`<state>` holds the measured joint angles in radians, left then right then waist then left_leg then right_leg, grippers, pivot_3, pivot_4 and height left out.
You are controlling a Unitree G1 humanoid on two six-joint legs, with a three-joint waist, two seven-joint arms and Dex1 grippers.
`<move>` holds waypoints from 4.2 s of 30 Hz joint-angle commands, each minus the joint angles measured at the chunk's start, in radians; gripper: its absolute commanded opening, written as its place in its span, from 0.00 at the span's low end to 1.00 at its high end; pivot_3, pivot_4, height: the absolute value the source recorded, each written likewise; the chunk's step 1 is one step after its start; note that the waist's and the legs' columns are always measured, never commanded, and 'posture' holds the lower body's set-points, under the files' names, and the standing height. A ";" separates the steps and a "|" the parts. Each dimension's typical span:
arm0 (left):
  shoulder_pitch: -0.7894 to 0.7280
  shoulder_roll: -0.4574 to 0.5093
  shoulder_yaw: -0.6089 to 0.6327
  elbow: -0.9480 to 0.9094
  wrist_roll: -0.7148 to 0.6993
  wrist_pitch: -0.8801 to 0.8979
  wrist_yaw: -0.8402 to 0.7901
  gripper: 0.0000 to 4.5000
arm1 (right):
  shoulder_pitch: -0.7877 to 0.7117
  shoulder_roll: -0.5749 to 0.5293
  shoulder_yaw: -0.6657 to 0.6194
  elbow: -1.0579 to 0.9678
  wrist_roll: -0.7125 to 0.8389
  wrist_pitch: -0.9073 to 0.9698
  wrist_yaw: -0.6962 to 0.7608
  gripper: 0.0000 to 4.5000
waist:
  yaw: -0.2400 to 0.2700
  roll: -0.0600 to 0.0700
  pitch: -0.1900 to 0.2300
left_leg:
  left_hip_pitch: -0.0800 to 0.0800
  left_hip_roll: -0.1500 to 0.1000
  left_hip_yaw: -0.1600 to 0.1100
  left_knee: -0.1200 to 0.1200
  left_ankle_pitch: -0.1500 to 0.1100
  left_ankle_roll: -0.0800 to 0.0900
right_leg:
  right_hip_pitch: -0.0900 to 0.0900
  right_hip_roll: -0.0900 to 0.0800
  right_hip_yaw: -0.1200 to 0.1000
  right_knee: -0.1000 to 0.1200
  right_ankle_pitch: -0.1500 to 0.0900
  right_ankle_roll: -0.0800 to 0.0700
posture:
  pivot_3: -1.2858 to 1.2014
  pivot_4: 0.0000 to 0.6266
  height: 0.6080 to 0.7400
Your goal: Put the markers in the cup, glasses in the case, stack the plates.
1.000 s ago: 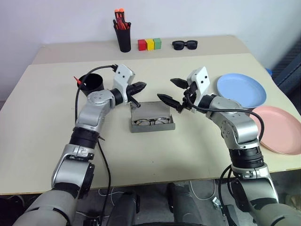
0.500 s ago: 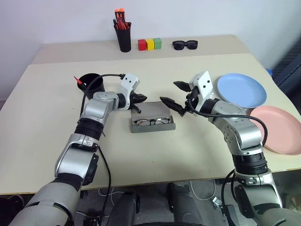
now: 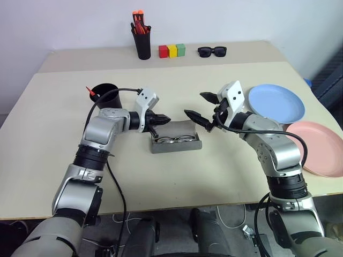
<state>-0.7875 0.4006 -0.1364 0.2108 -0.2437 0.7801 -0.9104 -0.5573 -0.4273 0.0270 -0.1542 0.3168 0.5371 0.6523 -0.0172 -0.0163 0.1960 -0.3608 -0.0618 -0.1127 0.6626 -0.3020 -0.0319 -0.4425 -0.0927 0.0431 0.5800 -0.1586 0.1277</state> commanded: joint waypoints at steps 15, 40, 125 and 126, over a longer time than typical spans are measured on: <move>0.180 0.072 -0.043 -0.308 -0.064 0.109 0.030 0.01 | -0.037 -0.008 -0.008 0.009 -0.024 -0.035 -0.006 0.95 | -0.001 0.000 0.000 | 0.002 0.000 0.000 0.000 0.000 0.000 | 0.002 0.000 0.000 0.000 0.000 0.000 | 0.52 0.24 1.00; 0.105 0.178 0.209 -0.180 -0.419 -0.139 -0.364 0.99 | 0.495 -0.387 -0.514 -0.165 0.013 0.338 -0.087 0.95 | 0.001 0.000 0.000 | 0.004 0.001 0.001 0.000 0.000 0.001 | 0.005 0.000 0.000 -0.002 -0.001 -0.001 | 0.52 0.24 1.00; 0.210 0.178 0.264 -0.353 -0.466 -0.176 -0.140 1.00 | -0.260 -0.043 -0.145 0.855 -0.131 -0.305 -0.080 0.04 | -0.027 0.001 0.001 | 0.003 0.001 0.000 0.000 -0.001 0.001 | 0.004 0.002 0.001 -0.001 0.000 0.000 | 0.52 0.24 1.00; 0.213 0.179 0.266 -0.360 -0.470 -0.172 -0.134 1.00 | -0.272 -0.057 -0.177 0.848 -0.107 -0.303 -0.078 0.01 | -0.027 0.001 0.001 | 0.003 0.001 0.000 0.000 -0.001 0.001 | 0.004 0.002 0.001 -0.001 0.000 0.000 | 0.52 0.24 1.00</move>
<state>-0.5804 0.5665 0.0965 -0.1083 -0.6894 0.6042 -1.0560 -0.7846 -0.4478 -0.0877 0.7285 0.1686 0.2425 0.5703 -0.0441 -0.0151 0.1969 -0.3576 -0.0605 -0.1122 0.6624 -0.3025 -0.0314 -0.4390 -0.0908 0.0445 0.5791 -0.1590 0.1275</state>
